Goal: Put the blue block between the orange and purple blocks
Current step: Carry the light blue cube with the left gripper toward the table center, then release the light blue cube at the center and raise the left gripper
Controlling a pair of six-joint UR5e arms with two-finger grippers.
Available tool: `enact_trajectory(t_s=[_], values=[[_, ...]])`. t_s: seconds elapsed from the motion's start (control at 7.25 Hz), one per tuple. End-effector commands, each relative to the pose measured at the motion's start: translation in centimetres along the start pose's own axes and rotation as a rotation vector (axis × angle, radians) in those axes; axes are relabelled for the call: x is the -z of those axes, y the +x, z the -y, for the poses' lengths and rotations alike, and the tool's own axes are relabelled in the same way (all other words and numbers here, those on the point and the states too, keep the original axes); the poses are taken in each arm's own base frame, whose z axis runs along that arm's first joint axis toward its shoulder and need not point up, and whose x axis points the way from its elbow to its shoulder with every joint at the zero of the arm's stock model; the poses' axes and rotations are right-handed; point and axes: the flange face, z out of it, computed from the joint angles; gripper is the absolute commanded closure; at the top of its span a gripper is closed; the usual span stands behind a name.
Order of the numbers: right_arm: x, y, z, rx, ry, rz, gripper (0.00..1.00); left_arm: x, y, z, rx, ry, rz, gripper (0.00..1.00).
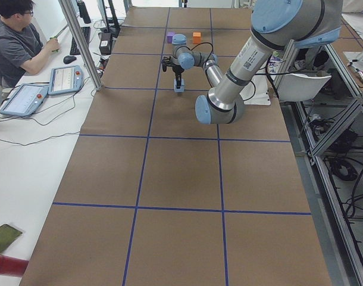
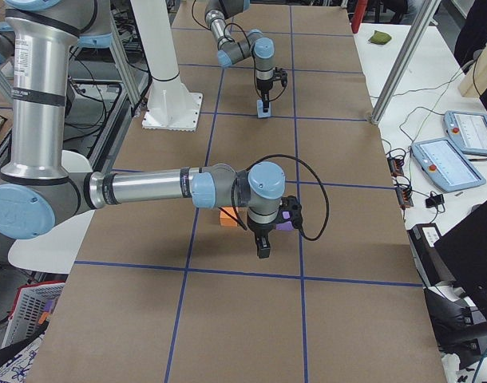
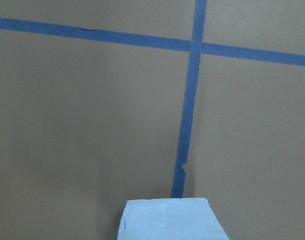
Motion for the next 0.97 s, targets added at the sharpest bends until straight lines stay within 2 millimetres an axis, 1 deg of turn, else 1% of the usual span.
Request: enact_trajectory(t_s=[0.0, 0.14, 0.28, 0.41, 0.55, 0.69, 0.83], values=[[0.5, -0.4, 0.5, 0.011, 0.011, 0.000, 0.00, 0.7, 0.8, -0.5, -0.021, 0.036, -0.012, 0.00], [0.8, -0.7, 0.8, 0.017, 0.018, -0.001, 0.00, 3.2, 0.4, 0.6, -0.054, 0.009, -0.043, 0.00], [2.1, -1.9, 2.6, 0.047, 0.048, 0.002, 0.00, 5.9, -2.8, 3.4, -0.079, -0.046, -0.042, 0.00], [2.1, -3.8, 3.5, 0.083, 0.051, 0.039, 0.00, 8.2, -8.2, 5.2, -0.131, -0.068, -0.045, 0.00], [2.6, -6.5, 4.8, 0.137, 0.062, 0.057, 0.00, 9.3, -16.0, 7.3, -0.171, -0.095, -0.055, 0.00], [3.5, -10.3, 7.2, 0.161, 0.081, 0.059, 0.00, 10.9, -24.0, 11.2, -0.190, -0.133, -0.076, 0.00], [3.1, -15.6, 9.6, 0.103, 0.073, 0.080, 0.00, 12.0, -32.7, 14.7, -0.273, -0.164, -0.098, 0.00]])
